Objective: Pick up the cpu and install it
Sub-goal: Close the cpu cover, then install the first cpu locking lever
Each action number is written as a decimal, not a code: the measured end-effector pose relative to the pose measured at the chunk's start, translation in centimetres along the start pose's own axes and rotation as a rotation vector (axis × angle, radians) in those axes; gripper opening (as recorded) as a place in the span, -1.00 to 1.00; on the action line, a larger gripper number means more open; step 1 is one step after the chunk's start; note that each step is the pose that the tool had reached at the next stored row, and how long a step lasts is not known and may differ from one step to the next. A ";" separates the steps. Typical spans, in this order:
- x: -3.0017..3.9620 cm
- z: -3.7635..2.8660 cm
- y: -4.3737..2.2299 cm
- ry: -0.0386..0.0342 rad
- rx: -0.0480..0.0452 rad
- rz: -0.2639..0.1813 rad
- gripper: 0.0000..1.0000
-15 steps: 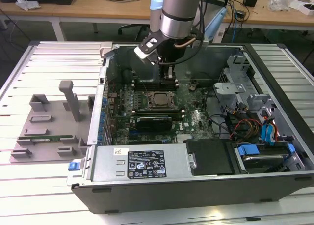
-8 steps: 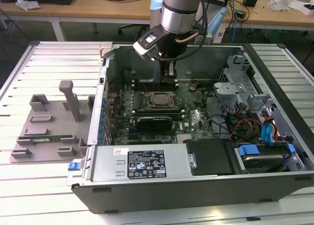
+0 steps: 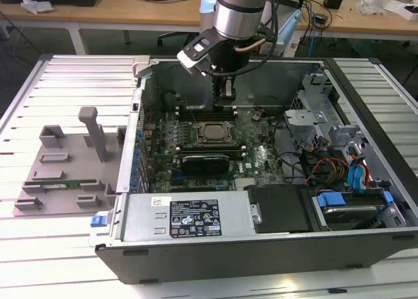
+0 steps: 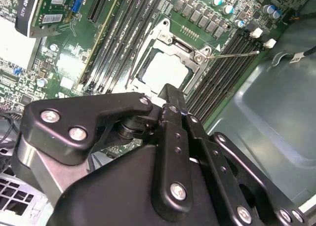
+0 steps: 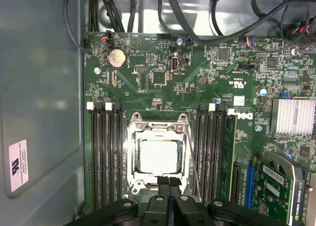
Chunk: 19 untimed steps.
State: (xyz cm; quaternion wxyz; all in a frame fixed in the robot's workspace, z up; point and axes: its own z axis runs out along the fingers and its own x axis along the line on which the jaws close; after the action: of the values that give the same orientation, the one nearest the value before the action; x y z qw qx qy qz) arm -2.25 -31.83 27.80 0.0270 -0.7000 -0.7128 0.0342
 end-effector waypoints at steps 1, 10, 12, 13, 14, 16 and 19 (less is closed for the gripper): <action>0.00 0.00 0.00 0.0000 0.0000 0.000 -0.79; 0.00 -0.01 0.00 -0.0030 -0.0003 -0.035 -0.79; 0.00 -0.01 0.00 -0.0038 -0.0004 -0.043 -0.79; 0.00 -0.01 0.00 -0.0041 -0.0005 -0.048 -0.79; 0.00 -0.01 0.00 -0.0048 -0.0005 -0.054 -0.79; 0.00 -0.01 0.00 -0.0055 -0.0006 -0.063 -0.79; 0.00 -0.01 0.00 -0.0059 -0.0007 -0.068 -0.79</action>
State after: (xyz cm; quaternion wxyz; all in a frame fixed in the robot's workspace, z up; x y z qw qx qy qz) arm -2.25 -31.83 27.81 0.0258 -0.6752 -0.7363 0.0351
